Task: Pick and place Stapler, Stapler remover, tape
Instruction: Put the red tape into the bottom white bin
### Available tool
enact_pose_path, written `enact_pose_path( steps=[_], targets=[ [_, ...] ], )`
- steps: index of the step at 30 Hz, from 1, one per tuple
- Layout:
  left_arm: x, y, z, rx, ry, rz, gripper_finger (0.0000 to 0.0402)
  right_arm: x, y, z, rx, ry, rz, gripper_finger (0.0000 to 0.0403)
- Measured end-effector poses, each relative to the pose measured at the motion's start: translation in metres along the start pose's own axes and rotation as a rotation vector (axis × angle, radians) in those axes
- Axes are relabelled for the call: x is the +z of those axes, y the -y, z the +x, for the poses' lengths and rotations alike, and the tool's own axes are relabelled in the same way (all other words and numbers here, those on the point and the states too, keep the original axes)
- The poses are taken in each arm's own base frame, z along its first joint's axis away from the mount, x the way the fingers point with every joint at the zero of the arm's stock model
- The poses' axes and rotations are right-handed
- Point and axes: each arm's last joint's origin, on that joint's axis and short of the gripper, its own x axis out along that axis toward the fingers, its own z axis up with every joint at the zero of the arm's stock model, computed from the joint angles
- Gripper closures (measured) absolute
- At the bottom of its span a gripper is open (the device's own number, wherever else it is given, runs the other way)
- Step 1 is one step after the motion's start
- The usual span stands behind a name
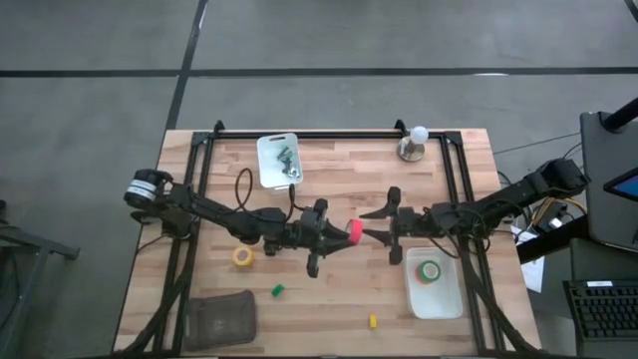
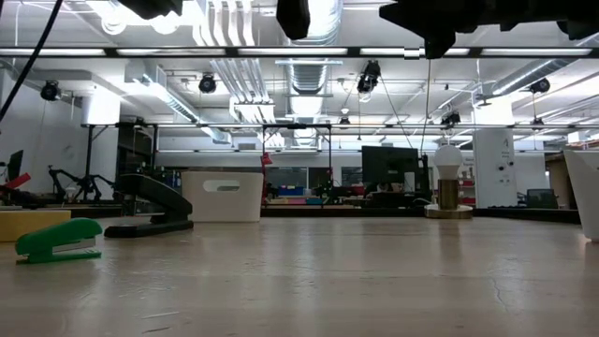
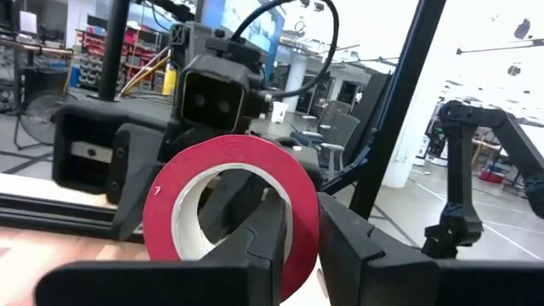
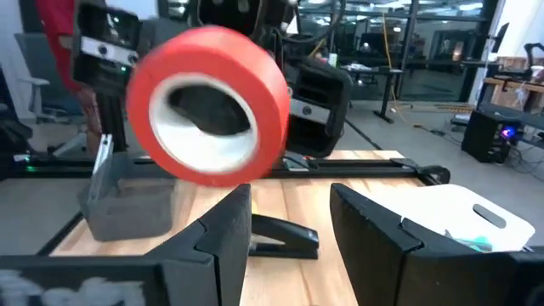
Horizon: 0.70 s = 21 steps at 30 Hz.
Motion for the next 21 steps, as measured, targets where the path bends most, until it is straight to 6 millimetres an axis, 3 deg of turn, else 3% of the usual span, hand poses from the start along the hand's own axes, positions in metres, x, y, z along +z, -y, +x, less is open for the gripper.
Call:
enact_pose_path(
  steps=[21],
  targets=[
    [-0.0042, -0.0017, 0.0001, 0.035, -0.014, -0.023, 0.0344, 0.0086, -0.0013, 0.0011, 0.035, 0.055, 0.063, 0.0243]
  ],
)
